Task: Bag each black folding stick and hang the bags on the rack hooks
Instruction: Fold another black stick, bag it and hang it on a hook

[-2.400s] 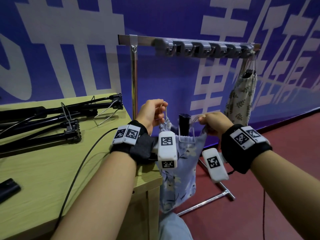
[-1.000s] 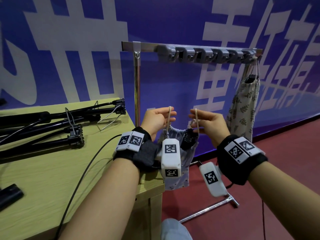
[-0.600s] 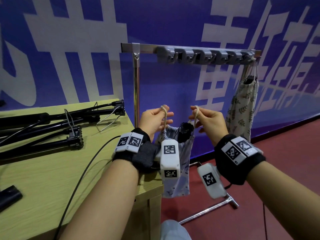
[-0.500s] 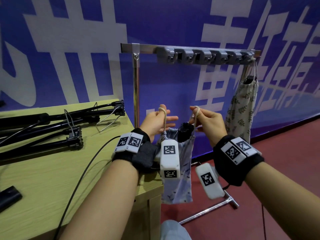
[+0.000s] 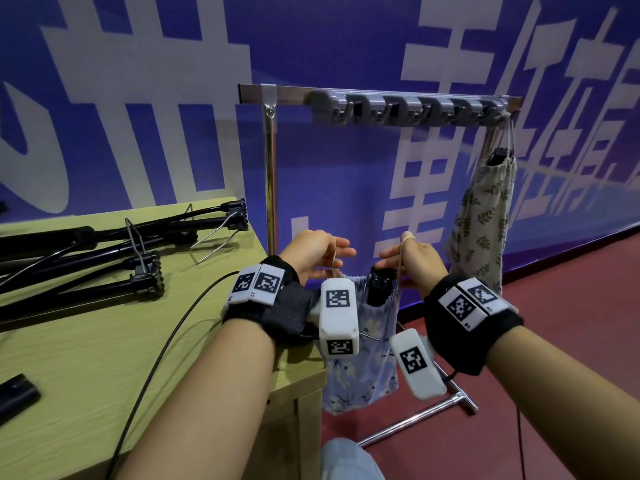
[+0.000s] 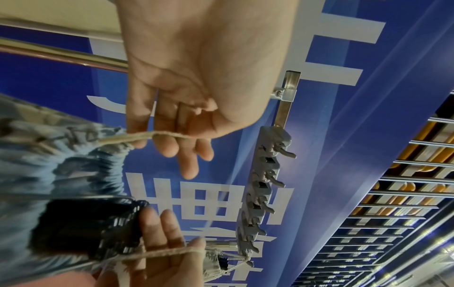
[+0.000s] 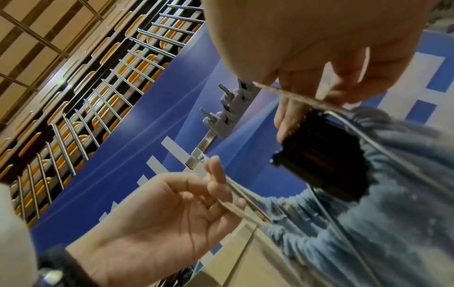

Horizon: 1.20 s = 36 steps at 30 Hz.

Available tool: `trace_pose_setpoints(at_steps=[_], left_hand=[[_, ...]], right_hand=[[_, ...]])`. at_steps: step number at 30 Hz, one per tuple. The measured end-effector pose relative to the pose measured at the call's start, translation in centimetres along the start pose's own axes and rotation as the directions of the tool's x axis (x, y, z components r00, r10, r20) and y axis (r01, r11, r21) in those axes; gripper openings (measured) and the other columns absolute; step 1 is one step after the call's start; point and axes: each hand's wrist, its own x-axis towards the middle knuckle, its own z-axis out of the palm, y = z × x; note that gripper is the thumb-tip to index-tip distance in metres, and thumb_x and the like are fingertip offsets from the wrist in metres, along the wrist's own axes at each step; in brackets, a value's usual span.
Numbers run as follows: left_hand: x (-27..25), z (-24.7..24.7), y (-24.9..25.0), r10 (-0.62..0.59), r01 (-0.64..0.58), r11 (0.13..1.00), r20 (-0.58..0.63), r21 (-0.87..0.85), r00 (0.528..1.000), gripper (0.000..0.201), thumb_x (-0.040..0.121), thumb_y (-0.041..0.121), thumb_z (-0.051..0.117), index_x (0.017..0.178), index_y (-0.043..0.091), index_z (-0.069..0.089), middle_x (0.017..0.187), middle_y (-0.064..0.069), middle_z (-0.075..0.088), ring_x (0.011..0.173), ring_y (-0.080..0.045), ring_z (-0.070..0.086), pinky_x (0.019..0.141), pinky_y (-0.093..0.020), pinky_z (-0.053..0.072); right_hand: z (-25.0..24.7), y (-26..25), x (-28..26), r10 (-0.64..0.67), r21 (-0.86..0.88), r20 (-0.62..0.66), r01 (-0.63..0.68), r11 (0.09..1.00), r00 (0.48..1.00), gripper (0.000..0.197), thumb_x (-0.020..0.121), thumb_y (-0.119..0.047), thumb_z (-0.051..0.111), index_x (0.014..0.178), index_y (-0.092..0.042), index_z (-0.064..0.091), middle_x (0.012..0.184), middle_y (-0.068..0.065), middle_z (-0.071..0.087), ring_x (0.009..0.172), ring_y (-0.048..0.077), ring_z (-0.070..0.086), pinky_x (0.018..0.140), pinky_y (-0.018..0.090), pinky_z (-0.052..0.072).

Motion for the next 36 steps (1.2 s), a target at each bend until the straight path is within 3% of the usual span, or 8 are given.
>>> trace_pose_setpoints(at_steps=[4,8,14,16,20,26,30,36], left_hand=[[0.3,0.4,-0.3,0.001,-0.004,0.998,-0.046,-0.064,0.999,0.032,0.093,-0.004,0.027,0.073,0.008,0.050,0.074,-0.007,0.062,0.056,-0.015,0.050,0.046,-0.026,0.048],[0.4,0.0,-0.3,0.040,-0.051,0.994,-0.105,-0.100,0.994,0.030,0.093,-0.010,0.034,0.074,0.007,0.051,0.075,-0.006,0.058,0.065,-0.015,0.054,0.055,-0.027,0.055],[0.6,-0.4,-0.3,0.029,-0.038,0.995,-0.093,-0.089,0.995,0.024,0.099,0.016,0.036,0.082,0.013,0.052,0.072,0.002,0.060,0.067,-0.017,0.061,0.064,-0.028,0.043],[0.6,-0.1,-0.1,0.070,-0.076,0.993,-0.063,-0.091,0.996,0.020,0.098,0.015,0.040,0.086,0.016,0.055,0.074,0.004,0.059,0.067,-0.013,0.059,0.068,-0.029,0.038],[0.2,0.4,0.1,0.156,-0.149,0.975,0.028,-0.163,0.987,0.015,0.098,0.009,0.041,0.101,0.014,0.054,0.089,0.001,0.060,0.071,-0.014,0.056,0.071,-0.029,0.046],[-0.6,0.9,0.5,0.244,-0.230,0.965,0.107,-0.128,0.964,0.032,0.090,-0.006,0.038,0.109,0.014,0.056,0.097,0.002,0.063,0.064,-0.011,0.051,0.061,-0.026,0.047],[-0.2,0.8,0.3,0.227,-0.220,0.971,0.064,-0.096,0.972,0.040,0.082,-0.014,0.036,0.098,0.013,0.060,0.091,0.001,0.063,0.075,-0.013,0.052,0.065,-0.026,0.046],[0.0,0.6,0.3,0.194,-0.196,0.966,-0.030,-0.167,0.981,0.033,0.085,-0.010,0.035,0.095,0.011,0.058,0.086,0.003,0.060,0.072,-0.012,0.052,0.067,-0.029,0.045]], right_hand=[[-0.4,0.1,0.3,-0.034,-0.044,-0.059,0.032,0.999,0.998,0.051,0.103,-0.028,0.024,0.070,-0.012,0.059,0.063,0.005,0.056,0.053,0.010,0.041,0.049,0.022,0.030],[-0.6,0.1,0.9,-0.050,0.058,-0.100,0.056,0.997,0.994,0.049,0.102,-0.025,0.029,0.063,-0.010,0.054,0.059,0.008,0.049,0.053,0.015,0.043,0.050,0.021,0.033],[-0.2,0.3,1.0,0.021,0.090,-0.057,-0.016,0.996,0.998,0.045,0.101,-0.025,0.031,0.066,-0.008,0.054,0.041,0.001,0.042,0.045,0.018,0.040,0.050,0.023,0.035],[-0.2,0.1,0.8,0.012,0.049,-0.045,-0.010,0.999,0.999,0.045,0.101,-0.027,0.030,0.070,-0.007,0.056,0.050,0.004,0.045,0.043,0.018,0.039,0.048,0.022,0.034],[-0.3,-0.6,0.7,-0.034,-0.135,-0.007,0.032,0.990,0.999,0.051,0.101,-0.035,0.029,0.071,-0.009,0.060,0.068,0.005,0.064,0.043,0.019,0.046,0.049,0.024,0.043],[-0.4,-1.9,0.6,-0.042,-0.203,0.039,0.050,0.978,0.998,0.053,0.101,-0.037,0.028,0.083,-0.004,0.066,0.072,0.004,0.066,0.042,0.021,0.050,0.042,0.020,0.043],[0.2,-2.1,0.0,-0.005,-0.169,0.083,0.019,0.985,0.997,0.047,0.100,-0.033,0.033,0.076,-0.007,0.062,0.073,0.006,0.066,0.042,0.019,0.049,0.043,0.021,0.046],[0.5,-2.0,0.0,-0.066,-0.114,0.009,0.067,0.991,0.998,0.036,0.096,-0.020,0.042,0.068,-0.008,0.061,0.066,0.006,0.062,0.037,0.015,0.045,0.038,0.017,0.042]])
